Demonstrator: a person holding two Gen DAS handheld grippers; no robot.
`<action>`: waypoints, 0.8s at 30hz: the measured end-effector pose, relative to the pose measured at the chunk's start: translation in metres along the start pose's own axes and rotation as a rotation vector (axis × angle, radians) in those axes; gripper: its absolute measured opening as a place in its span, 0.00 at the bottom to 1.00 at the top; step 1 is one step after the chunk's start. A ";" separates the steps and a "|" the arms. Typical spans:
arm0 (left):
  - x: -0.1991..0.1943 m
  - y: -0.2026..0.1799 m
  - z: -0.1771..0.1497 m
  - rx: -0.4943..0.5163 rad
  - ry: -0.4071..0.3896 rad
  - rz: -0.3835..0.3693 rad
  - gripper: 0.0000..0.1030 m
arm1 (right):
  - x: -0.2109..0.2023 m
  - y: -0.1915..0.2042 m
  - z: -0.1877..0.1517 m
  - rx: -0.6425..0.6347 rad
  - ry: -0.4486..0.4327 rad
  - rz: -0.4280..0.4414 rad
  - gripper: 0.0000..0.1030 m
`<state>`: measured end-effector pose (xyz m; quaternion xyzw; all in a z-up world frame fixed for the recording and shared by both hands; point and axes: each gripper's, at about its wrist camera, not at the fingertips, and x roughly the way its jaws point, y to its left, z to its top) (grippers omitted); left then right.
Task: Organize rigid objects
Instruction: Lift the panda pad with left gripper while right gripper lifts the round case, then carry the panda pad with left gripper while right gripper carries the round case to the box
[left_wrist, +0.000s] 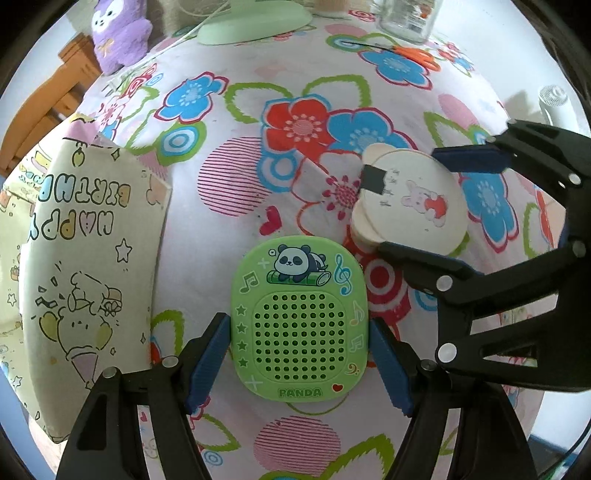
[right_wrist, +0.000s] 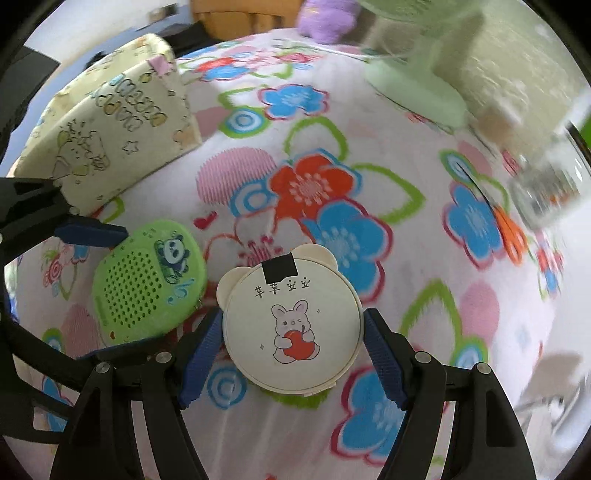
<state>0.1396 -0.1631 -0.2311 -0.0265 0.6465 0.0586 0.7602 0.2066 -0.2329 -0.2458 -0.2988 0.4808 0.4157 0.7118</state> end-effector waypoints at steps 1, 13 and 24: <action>-0.001 -0.002 -0.002 0.010 -0.003 0.003 0.75 | -0.002 0.001 -0.004 0.028 0.003 -0.017 0.74; -0.009 -0.017 -0.019 0.109 -0.031 -0.006 0.75 | -0.025 0.005 -0.038 0.297 -0.002 -0.108 0.74; -0.034 -0.014 -0.016 0.221 -0.059 -0.033 0.75 | -0.051 0.016 -0.052 0.522 -0.034 -0.161 0.74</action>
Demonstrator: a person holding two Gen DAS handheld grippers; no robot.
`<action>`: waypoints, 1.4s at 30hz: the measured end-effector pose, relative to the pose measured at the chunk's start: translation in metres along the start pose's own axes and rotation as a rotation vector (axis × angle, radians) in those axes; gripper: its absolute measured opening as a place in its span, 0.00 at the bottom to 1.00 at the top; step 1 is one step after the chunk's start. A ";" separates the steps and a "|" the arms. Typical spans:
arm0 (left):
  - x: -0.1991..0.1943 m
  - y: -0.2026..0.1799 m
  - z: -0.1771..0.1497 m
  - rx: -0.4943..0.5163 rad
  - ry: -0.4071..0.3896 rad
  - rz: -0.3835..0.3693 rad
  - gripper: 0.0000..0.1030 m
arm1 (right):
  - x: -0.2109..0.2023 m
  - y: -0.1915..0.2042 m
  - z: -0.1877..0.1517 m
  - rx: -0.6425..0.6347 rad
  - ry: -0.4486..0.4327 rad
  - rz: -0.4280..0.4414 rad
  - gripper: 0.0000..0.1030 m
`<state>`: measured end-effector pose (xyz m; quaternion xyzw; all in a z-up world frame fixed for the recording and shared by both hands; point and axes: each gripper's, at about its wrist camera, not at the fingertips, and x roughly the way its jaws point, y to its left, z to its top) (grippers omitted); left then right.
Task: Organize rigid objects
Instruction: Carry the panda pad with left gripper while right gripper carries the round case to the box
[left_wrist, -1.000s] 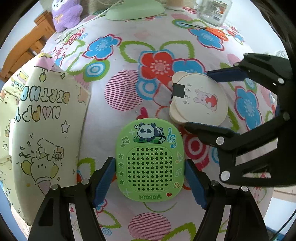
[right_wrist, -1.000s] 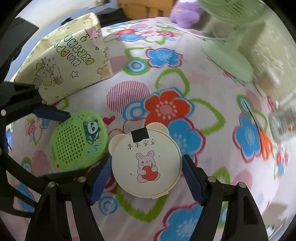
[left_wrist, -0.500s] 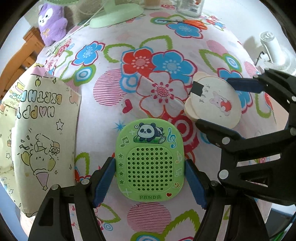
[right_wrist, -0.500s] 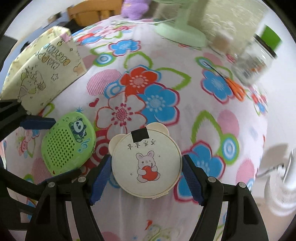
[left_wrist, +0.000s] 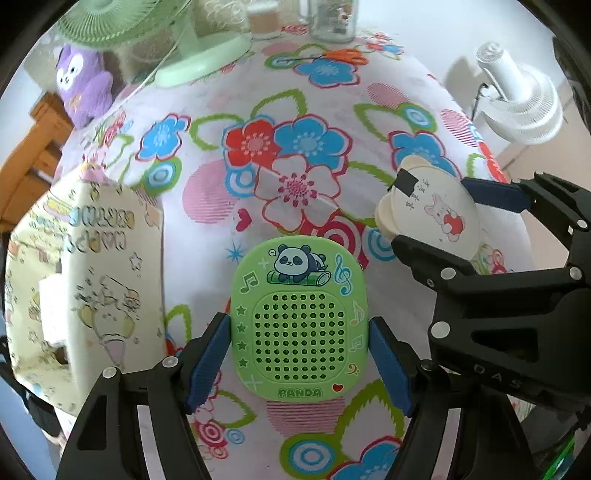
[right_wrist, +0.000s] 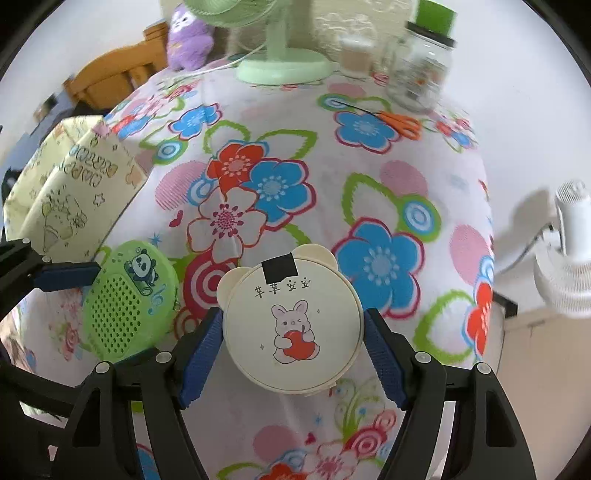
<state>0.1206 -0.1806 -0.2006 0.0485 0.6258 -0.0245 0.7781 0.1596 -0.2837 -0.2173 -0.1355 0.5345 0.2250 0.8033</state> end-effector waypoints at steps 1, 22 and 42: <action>-0.003 0.001 0.000 0.007 -0.003 -0.001 0.75 | -0.004 0.000 -0.001 0.021 -0.003 -0.005 0.74; -0.064 0.021 -0.007 0.114 -0.102 -0.020 0.75 | -0.067 0.005 -0.006 0.283 -0.052 -0.117 0.74; -0.099 0.060 -0.008 0.135 -0.178 -0.036 0.75 | -0.113 0.049 0.017 0.357 -0.106 -0.152 0.74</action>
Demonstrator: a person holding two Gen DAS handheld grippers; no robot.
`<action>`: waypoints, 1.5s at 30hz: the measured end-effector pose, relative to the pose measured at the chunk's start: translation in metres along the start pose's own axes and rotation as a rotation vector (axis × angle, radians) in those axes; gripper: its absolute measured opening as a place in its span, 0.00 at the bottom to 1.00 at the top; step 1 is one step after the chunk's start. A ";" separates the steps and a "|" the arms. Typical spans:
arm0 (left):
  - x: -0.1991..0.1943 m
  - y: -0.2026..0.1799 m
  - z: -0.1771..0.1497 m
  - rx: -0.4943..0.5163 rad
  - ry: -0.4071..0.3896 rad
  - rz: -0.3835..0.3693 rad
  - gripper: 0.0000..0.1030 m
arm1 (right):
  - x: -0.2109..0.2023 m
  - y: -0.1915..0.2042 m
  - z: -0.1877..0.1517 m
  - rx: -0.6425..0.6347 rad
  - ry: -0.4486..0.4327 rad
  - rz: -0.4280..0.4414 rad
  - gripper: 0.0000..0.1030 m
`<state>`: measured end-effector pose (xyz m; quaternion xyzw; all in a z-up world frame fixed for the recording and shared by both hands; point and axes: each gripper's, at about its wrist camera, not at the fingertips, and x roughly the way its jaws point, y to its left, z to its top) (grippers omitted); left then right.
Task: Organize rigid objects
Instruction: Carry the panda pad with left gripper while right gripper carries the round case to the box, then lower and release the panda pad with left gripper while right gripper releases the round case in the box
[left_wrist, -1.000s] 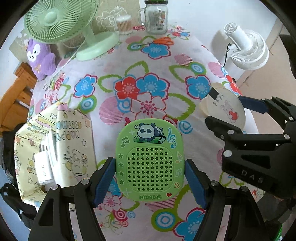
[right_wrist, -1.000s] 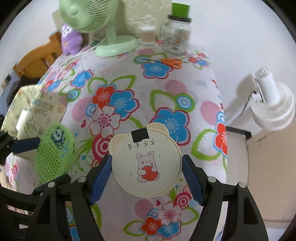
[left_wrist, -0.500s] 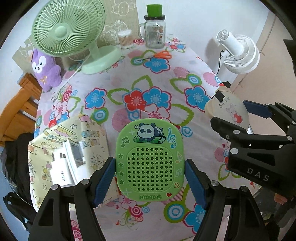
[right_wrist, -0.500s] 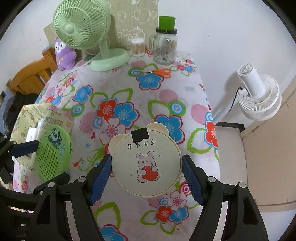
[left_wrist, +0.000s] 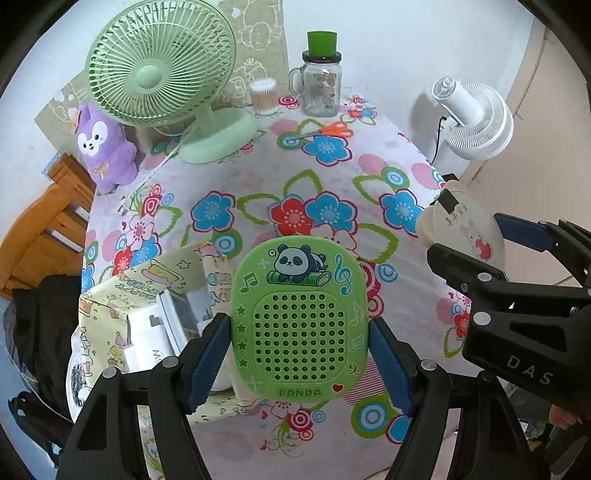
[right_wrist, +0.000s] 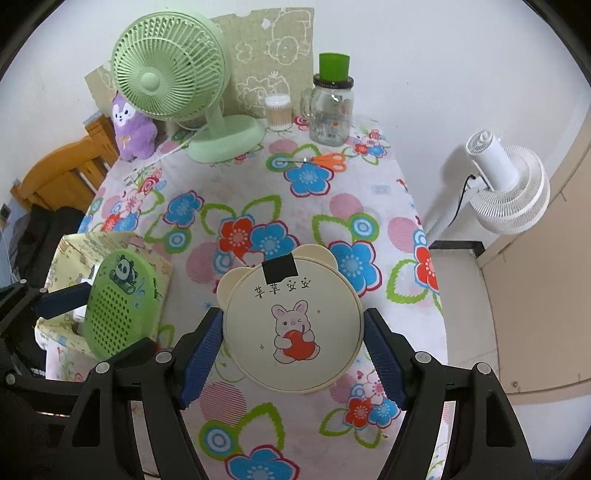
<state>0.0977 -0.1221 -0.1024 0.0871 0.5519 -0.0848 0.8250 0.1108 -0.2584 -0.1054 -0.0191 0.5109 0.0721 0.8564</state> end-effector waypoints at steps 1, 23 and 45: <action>-0.001 0.002 0.000 0.000 -0.004 -0.001 0.75 | -0.003 0.002 0.001 0.001 -0.003 0.001 0.74; -0.019 0.081 -0.020 -0.040 -0.037 0.024 0.75 | -0.011 0.090 0.012 -0.039 -0.032 0.037 0.74; 0.004 0.154 -0.057 -0.125 0.028 0.044 0.75 | 0.032 0.179 0.015 -0.123 0.050 0.112 0.75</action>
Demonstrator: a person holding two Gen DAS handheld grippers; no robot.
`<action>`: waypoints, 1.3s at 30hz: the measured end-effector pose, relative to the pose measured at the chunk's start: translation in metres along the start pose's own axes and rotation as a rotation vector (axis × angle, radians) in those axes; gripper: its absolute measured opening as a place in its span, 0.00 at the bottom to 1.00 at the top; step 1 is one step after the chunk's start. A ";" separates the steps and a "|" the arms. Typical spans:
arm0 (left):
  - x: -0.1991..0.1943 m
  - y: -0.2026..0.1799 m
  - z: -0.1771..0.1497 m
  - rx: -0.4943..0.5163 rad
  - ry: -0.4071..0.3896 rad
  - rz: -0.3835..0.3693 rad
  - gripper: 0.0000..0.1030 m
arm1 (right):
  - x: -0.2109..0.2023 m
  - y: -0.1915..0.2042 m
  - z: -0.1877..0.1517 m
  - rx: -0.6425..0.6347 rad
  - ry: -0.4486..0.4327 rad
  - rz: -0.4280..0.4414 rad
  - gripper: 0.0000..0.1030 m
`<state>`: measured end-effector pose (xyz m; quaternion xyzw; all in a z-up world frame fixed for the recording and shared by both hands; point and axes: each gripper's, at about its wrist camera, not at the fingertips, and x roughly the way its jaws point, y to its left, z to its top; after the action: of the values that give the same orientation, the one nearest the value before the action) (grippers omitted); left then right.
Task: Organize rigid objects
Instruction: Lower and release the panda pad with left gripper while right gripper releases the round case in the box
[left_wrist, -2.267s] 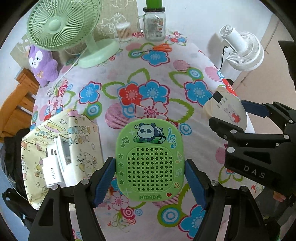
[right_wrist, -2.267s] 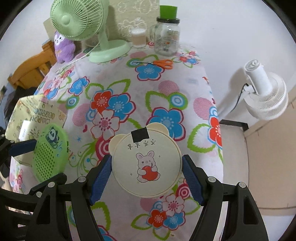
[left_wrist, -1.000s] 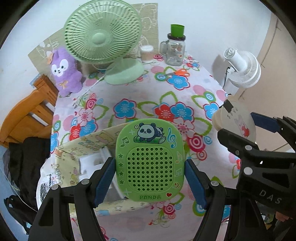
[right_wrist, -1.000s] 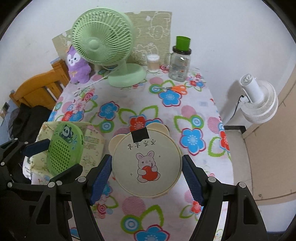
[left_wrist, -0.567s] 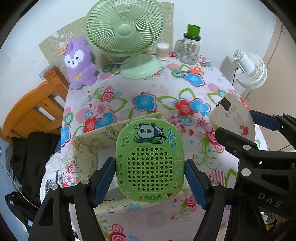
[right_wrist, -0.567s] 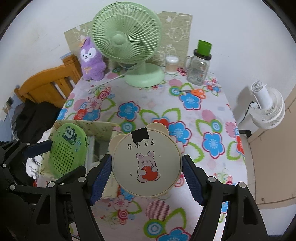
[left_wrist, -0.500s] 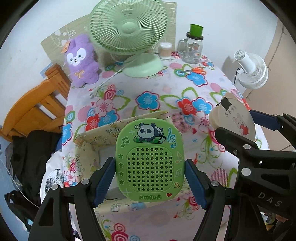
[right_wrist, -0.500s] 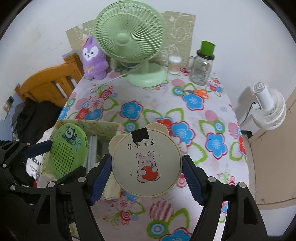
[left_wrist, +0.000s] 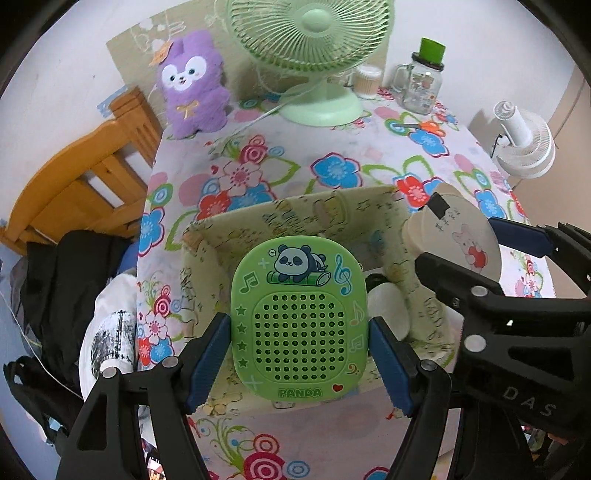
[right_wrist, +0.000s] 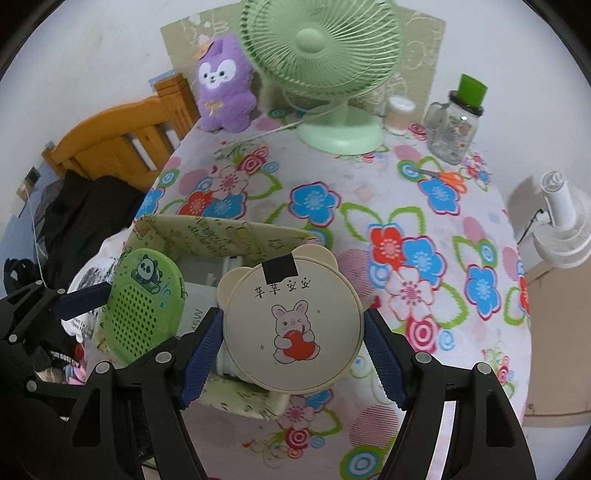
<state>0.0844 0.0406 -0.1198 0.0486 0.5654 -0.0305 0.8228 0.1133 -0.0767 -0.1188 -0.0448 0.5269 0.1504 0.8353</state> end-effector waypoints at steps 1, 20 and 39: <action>0.002 0.002 0.000 -0.002 0.003 0.000 0.75 | 0.004 0.004 0.002 -0.002 0.006 0.008 0.75; 0.028 0.031 0.002 -0.036 0.042 -0.012 0.75 | 0.061 0.036 0.019 -0.014 0.083 0.092 0.76; 0.027 0.016 0.016 -0.003 0.013 -0.034 0.75 | 0.021 0.006 0.012 0.057 0.032 0.003 0.81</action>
<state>0.1110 0.0549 -0.1384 0.0379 0.5717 -0.0433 0.8185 0.1305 -0.0637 -0.1320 -0.0224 0.5444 0.1357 0.8274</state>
